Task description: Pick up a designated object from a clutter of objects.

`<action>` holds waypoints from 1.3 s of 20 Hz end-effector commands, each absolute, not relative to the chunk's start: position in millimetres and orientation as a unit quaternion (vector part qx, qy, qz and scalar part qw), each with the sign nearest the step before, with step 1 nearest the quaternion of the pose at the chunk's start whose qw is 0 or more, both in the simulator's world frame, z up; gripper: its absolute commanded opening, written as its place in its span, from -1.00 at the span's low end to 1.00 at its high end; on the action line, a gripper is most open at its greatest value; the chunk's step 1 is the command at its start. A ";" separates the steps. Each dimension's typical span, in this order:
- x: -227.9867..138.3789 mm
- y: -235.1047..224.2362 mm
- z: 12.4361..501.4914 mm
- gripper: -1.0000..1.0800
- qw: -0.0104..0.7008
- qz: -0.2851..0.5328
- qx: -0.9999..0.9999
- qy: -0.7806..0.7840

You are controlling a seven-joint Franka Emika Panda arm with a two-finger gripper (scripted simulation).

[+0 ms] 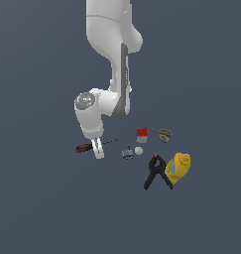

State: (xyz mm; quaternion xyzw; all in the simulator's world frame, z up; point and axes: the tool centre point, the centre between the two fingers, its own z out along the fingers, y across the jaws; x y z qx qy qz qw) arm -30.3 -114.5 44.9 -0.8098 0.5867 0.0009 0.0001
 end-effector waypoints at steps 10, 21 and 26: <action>-48.0 -134.0 136.4 -1.00 0.001 0.001 -0.809 0.587; -69.1 -158.9 250.1 -1.00 0.000 0.000 -0.809 0.588; -77.2 -169.5 299.4 -1.00 0.000 0.000 -0.809 0.588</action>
